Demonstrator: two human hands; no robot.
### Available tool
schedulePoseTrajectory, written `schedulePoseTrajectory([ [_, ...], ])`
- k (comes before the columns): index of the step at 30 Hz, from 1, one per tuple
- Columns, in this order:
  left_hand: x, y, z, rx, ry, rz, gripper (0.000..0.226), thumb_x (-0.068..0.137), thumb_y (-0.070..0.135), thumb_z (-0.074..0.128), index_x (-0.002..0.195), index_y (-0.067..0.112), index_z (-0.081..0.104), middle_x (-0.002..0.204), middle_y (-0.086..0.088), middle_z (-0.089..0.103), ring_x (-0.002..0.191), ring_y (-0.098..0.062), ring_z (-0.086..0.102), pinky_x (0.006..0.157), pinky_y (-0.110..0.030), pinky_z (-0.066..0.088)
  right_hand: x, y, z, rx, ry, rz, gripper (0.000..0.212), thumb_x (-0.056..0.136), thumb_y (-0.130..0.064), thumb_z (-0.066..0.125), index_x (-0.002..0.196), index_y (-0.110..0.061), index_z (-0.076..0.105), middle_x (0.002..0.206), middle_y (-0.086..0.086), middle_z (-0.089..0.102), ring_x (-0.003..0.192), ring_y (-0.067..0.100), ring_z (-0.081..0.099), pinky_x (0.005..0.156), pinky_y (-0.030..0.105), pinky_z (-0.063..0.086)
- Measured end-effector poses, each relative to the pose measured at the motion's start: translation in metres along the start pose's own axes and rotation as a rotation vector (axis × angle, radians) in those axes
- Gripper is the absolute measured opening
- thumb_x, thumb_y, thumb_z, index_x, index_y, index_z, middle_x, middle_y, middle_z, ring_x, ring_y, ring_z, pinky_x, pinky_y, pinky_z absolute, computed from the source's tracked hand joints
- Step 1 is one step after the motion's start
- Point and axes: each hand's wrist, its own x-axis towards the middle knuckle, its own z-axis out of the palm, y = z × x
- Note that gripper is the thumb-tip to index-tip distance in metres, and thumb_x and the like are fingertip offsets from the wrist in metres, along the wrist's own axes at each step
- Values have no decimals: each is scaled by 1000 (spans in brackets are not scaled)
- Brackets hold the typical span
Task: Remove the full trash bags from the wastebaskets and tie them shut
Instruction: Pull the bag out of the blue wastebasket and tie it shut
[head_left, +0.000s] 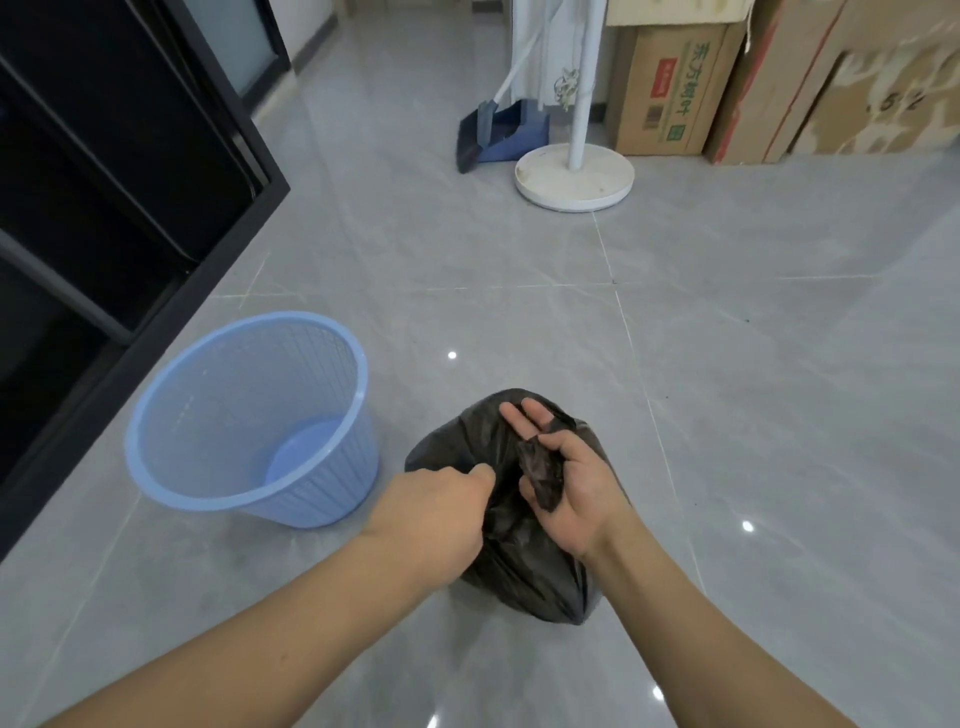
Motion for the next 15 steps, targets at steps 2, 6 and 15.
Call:
schedulePoseTrajectory([
  [2, -2, -1, -4, 16, 10, 4, 10, 93, 16, 35, 89, 21, 28, 62, 3, 41, 49, -18, 40, 45, -32, 27, 3, 3, 0, -157, 1, 12, 42, 97, -7, 29, 130, -14, 54, 127, 1, 65, 83, 8, 71, 59, 24, 55],
  [6, -10, -7, -19, -21, -111, -13, 10, 94, 27, 33, 89, 20, 28, 76, -4, 54, 57, -23, 42, 52, -35, 30, 7, 7, -2, -407, 10, 19, 42, 97, -5, 30, 130, -16, 54, 125, -3, 67, 116, 17, 61, 88, 29, 52],
  [15, 0, -31, -105, 130, -503, 35, 15, 98, 20, 34, 99, 18, 49, 100, -4, 57, 83, -21, 47, 68, -30, 34, 7, 19, 5, -460, 14, 124, 31, 88, -10, 57, 117, 0, 61, 114, 19, 69, 106, 28, 66, 97, 40, 49],
])
